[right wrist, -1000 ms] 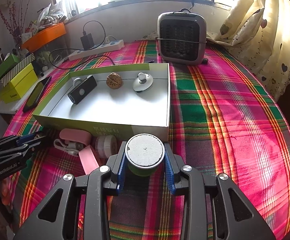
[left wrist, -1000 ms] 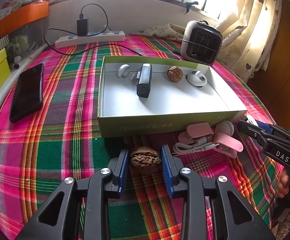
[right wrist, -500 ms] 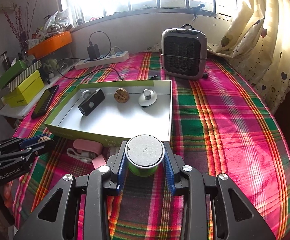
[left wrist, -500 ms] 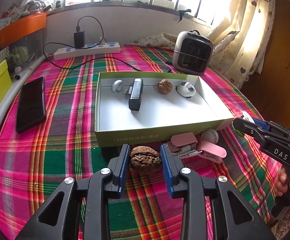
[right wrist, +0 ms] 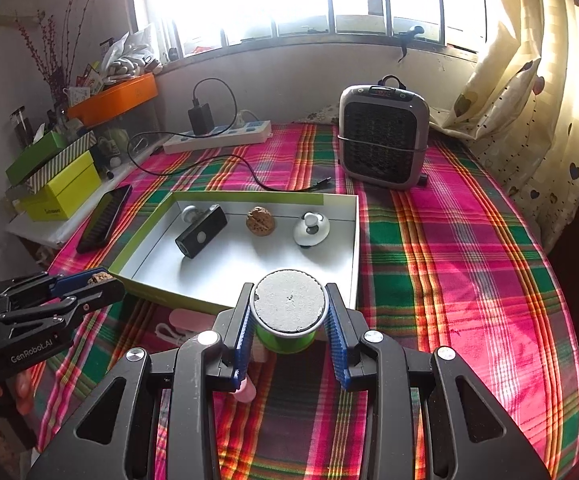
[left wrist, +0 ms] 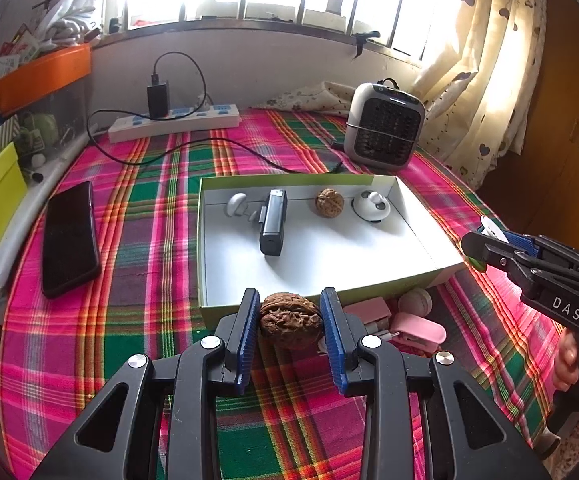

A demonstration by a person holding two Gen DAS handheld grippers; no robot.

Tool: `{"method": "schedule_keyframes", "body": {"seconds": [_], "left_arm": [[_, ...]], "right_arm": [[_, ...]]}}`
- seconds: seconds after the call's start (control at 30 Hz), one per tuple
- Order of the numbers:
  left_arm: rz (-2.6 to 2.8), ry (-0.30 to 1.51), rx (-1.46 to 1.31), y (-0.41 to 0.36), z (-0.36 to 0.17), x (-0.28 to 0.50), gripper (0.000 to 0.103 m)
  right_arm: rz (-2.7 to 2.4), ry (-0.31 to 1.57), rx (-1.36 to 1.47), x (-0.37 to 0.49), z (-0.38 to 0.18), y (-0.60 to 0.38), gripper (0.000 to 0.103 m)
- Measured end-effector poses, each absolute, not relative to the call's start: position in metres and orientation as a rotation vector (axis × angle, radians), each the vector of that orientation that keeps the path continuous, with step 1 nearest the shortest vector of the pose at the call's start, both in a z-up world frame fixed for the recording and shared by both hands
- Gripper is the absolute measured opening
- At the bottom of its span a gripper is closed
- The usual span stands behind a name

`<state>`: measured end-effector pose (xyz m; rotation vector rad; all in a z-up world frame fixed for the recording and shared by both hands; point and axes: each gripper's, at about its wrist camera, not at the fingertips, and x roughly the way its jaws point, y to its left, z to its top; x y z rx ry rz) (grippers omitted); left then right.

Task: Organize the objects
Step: 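Lift the walnut and the green spool off the table with both grippers, then carry the walnut and the green spool over the box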

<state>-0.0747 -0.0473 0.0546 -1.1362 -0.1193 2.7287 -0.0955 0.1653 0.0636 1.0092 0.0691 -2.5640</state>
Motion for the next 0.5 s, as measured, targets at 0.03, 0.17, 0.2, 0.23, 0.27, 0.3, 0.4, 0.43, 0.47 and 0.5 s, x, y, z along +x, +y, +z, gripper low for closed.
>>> {"method": "schedule_keyframes", "body": {"seconds": [0.03,0.17,0.2,0.23,0.27,0.3,0.4,0.43,0.47,0.5], "left_arm": [[2.727,-0.120,-1.136,-0.048,0.055,-0.077,0.029],[2.729,-0.123,-1.140,-0.050,0.057,-0.084,0.029],[2.730,-0.122,-1.142,-0.051,0.057,-0.086,0.029],[2.731,-0.122,-1.145,-0.052,0.057,-0.088,0.029],[2.734,-0.126,-1.148,-0.053,0.056,-0.090,0.029],[2.735,-0.129,-1.150,-0.053,0.056,-0.092,0.029],[2.739,-0.133,-1.157,-0.055,0.057,-0.099,0.029],[2.738,-0.133,-1.156,-0.056,0.056,-0.102,0.029],[2.738,-0.135,-1.158,-0.056,0.056,-0.105,0.029],[2.737,-0.137,-1.164,-0.057,0.055,-0.107,0.029]], "right_arm": [[-2.560,0.072,1.007,-0.098,0.065,0.164,0.034],[-2.551,0.081,1.004,-0.105,0.068,0.158,0.034],[-2.547,0.079,1.005,-0.107,0.068,0.156,0.034],[-2.542,0.077,1.008,-0.110,0.068,0.154,0.034],[-2.536,0.076,1.010,-0.112,0.068,0.153,0.034],[-2.532,0.078,1.011,-0.115,0.067,0.151,0.034],[-2.511,0.084,1.011,-0.123,0.066,0.143,0.034],[-2.503,0.081,1.008,-0.126,0.066,0.141,0.034],[-2.490,0.079,1.002,-0.129,0.066,0.138,0.034],[-2.476,0.078,1.005,-0.132,0.065,0.135,0.034]]}}
